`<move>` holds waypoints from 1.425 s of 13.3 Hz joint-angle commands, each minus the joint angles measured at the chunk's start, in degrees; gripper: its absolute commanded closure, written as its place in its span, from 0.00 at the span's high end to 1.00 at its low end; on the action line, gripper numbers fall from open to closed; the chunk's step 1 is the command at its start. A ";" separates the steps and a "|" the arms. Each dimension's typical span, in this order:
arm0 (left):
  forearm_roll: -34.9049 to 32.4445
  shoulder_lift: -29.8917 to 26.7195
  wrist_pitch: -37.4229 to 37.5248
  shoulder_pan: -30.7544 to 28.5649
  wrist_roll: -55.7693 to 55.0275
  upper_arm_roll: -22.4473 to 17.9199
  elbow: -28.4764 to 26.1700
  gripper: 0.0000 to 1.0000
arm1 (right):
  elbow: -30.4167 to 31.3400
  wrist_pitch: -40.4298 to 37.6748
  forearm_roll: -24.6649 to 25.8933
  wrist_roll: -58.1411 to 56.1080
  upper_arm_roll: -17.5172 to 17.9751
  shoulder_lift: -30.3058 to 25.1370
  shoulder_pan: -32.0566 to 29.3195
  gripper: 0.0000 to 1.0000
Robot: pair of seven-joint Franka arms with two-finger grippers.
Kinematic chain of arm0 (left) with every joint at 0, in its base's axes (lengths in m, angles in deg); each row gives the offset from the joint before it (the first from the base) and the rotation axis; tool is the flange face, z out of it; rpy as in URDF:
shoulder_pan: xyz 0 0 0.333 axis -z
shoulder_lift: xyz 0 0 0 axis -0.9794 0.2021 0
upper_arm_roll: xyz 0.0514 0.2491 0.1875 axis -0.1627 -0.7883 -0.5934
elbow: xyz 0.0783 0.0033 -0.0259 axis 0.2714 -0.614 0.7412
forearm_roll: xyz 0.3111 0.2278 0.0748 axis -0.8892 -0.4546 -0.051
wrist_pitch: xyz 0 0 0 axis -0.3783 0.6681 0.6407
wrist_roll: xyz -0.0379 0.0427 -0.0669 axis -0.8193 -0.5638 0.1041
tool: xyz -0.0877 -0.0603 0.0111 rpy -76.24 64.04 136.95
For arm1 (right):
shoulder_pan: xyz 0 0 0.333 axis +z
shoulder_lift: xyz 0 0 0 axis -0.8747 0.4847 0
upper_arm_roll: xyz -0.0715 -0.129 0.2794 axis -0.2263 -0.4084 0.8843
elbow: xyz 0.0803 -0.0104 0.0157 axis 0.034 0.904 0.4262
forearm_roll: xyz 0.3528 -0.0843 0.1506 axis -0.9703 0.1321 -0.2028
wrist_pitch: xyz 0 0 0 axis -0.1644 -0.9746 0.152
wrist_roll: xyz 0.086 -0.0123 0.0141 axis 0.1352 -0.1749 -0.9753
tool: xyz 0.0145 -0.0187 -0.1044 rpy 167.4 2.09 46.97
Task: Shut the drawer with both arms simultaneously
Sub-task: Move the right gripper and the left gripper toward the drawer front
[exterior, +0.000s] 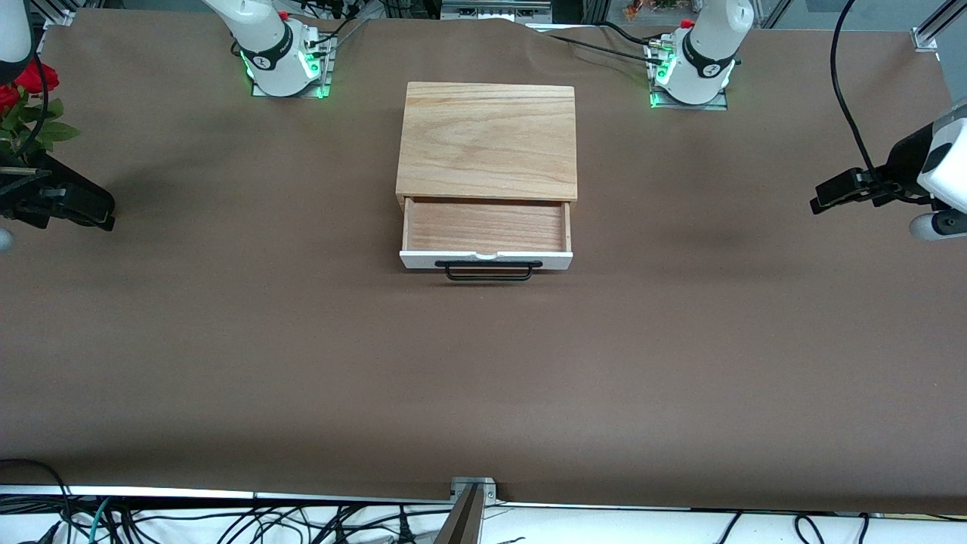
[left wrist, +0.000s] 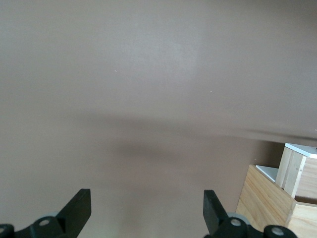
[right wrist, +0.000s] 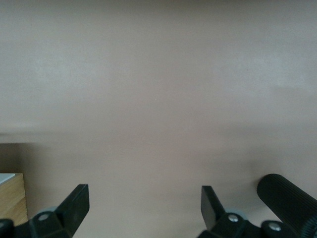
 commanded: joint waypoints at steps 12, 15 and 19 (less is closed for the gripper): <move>-0.85 -0.15 0.12 0.64 1.12 5.23 1.83 1.00 | 0.62 1.59 -4.63 1.45 1.12 6.68 7.76 1.00; -0.30 1.87 0.03 0.64 1.12 6.63 3.06 1.00 | 0.54 8.50 -10.95 1.45 1.21 11.87 12.60 1.00; -0.31 11.72 0.21 0.65 1.20 7.34 3.41 1.00 | -3.05 18.54 -12.28 3.28 1.21 19.16 19.72 1.00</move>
